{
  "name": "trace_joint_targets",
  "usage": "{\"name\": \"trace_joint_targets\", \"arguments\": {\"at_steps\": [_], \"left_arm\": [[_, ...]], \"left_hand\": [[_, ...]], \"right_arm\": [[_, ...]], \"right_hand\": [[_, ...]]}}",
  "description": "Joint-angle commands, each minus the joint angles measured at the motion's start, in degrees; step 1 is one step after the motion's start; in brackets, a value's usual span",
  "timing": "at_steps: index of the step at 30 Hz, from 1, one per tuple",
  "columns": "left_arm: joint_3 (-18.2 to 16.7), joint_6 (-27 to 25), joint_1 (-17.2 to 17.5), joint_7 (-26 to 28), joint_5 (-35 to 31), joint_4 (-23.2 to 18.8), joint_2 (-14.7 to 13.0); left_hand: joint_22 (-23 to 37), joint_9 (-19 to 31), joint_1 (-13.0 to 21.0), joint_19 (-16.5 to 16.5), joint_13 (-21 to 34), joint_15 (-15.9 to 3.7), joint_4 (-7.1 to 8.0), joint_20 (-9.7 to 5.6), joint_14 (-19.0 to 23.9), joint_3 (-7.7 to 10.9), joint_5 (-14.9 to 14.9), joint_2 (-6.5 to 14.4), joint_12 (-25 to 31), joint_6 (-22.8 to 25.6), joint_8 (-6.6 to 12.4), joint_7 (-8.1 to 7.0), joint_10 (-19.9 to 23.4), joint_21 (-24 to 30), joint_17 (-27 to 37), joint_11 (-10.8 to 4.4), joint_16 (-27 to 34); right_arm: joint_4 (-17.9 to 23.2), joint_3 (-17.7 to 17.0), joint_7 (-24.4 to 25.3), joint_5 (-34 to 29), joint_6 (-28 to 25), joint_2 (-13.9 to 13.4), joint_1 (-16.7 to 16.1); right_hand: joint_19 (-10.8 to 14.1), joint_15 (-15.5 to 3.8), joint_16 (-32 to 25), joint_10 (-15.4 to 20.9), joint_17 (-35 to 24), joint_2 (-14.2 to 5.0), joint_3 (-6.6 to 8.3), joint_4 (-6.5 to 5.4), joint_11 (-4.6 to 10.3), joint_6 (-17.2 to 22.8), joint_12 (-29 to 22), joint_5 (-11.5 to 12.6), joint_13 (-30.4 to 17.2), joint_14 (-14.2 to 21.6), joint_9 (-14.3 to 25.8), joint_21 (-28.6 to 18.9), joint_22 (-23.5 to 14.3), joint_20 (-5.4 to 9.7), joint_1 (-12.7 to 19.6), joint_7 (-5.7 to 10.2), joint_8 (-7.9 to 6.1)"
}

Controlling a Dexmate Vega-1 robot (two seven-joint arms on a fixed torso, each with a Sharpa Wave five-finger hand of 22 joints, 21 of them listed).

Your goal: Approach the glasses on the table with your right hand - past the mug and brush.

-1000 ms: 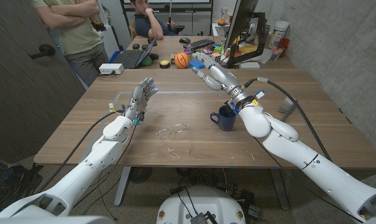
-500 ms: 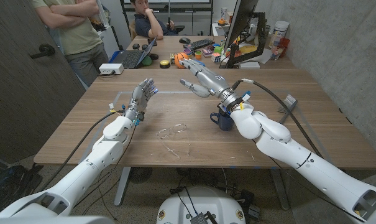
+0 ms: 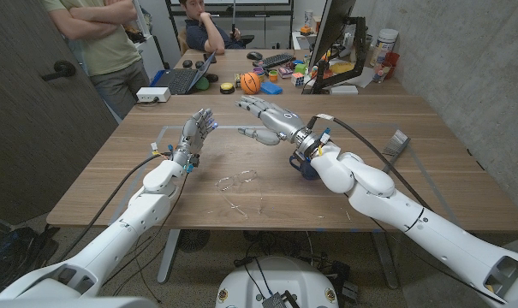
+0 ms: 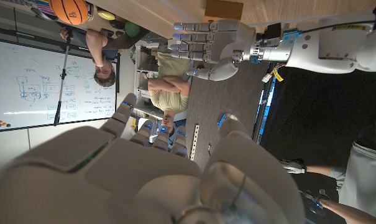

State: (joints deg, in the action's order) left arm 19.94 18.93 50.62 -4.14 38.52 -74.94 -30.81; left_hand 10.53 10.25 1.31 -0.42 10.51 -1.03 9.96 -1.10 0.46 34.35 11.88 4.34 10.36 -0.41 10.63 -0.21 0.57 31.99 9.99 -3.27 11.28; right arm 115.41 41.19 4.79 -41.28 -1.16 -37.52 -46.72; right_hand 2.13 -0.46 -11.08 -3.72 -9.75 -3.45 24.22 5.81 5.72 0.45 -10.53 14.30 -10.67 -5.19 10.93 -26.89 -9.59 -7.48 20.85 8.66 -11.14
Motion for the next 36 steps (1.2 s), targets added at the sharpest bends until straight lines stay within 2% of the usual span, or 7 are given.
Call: {"name": "trace_joint_targets", "arguments": {"at_steps": [1, 3, 5, 19, 29, 36], "left_arm": [[0.1, 0.1, 0.2, 0.4, -0.3, 0.0, 0.2], [0.1, 0.1, 0.2, 0.4, -0.3, -0.1, 0.1], [0.2, 0.0, 0.3, 0.4, -0.4, -0.3, 0.0], [0.1, -0.5, 1.1, 1.3, -0.7, -1.8, -0.6], [-0.2, -0.5, 1.7, 1.5, -0.7, -2.7, -1.0], [-0.5, -0.4, 2.3, 1.9, -0.7, -3.4, -1.5]], "left_hand": [[0.2, 0.2, -0.5, 0.3, 0.2, -0.06, 0.11, -0.13, -0.2, -0.17, 0.2, 4.5, 0.3, -0.2, 0.18, -0.26, 0.1, -0.1, 0.2, 0.00, 0.5], [0.2, 0.2, -0.5, 0.3, 0.2, -0.04, 0.11, -0.09, -0.2, -0.18, 0.2, 4.5, 0.3, -0.2, 0.18, -0.28, 0.1, -0.1, 0.2, -0.03, 0.5], [0.2, 0.2, -0.5, 0.3, 0.2, -0.06, 0.11, -0.08, -0.2, -0.20, 0.2, 4.5, 0.3, -0.2, 0.19, -0.28, 0.1, -0.2, 0.2, -0.08, 0.5], [0.2, 0.2, -0.4, 0.4, 0.2, -0.15, 0.08, -0.09, -0.2, -0.29, 0.2, 4.5, 0.3, -0.3, 0.16, -0.33, 0.0, -0.3, 0.2, -0.13, 0.5], [0.2, 0.2, -0.4, 0.4, 0.2, -0.15, 0.02, -0.09, -0.2, -0.34, 0.3, 4.5, 0.3, -0.3, 0.15, -0.27, -0.1, -0.4, 0.2, -0.06, 0.5], [0.2, 0.2, -0.3, 0.4, 0.2, -0.19, -0.09, -0.18, -0.3, -0.39, 0.3, 4.4, 0.3, -0.3, 0.14, -0.25, -0.1, -0.5, 0.1, -0.11, 0.4]], "right_arm": [[0.2, 2.7, -7.8, -2.3, -0.8, -0.3, 2.0], [0.0, 3.1, -9.0, -2.5, -0.8, -0.3, 2.3], [-0.4, 3.5, -9.9, -2.4, -0.5, -0.3, 2.6], [-2.1, 6.6, -15.8, -4.7, 0.1, 0.1, 4.2], [-3.4, 8.3, -17.5, -6.1, 1.1, 1.0, 5.3], [-4.5, 9.5, -18.6, -7.1, 2.1, 1.5, 5.9]], "right_hand": [[1.8, 0.96, -0.4, -0.5, -0.2, 1.41, -1.00, 0.40, 0.06, -0.1, -0.2, 0.6, -0.2, 0.3, 0.1, 0.3, -0.1, -2.77, 0.5, 0.56, -0.08], [2.4, 1.09, -0.6, -0.3, -0.2, 1.71, -1.41, 0.55, 0.42, 0.2, -0.3, 0.8, -0.2, 1.1, 0.1, 0.6, -0.1, -3.97, 0.7, 0.99, -0.16], [2.9, 1.24, -0.7, -0.2, -0.2, 1.83, -1.66, 0.63, 0.67, 0.5, -0.4, 1.0, -0.2, 1.5, 0.1, 0.7, -0.1, -4.30, 0.9, 1.68, -0.24], [4.9, 1.07, -0.4, -1.1, -0.2, 2.02, -2.50, 1.16, 0.93, -0.2, -0.1, 1.7, -0.2, 1.1, 0.0, 1.5, -0.1, -4.66, 2.2, 3.52, 0.15], [5.0, 0.88, -0.2, -1.7, -0.2, 2.05, -2.87, 1.54, 0.79, -0.9, 0.0, 2.2, -0.2, 0.7, 0.0, 2.5, 0.0, -4.68, 3.2, 3.56, 0.33], [5.2, 0.00, -0.1, -1.7, -0.2, 1.98, -3.03, 1.86, 1.07, -0.8, -0.1, 2.6, -0.2, 0.5, 0.0, 3.1, 0.1, -4.65, 4.1, 3.78, 0.19]]}}
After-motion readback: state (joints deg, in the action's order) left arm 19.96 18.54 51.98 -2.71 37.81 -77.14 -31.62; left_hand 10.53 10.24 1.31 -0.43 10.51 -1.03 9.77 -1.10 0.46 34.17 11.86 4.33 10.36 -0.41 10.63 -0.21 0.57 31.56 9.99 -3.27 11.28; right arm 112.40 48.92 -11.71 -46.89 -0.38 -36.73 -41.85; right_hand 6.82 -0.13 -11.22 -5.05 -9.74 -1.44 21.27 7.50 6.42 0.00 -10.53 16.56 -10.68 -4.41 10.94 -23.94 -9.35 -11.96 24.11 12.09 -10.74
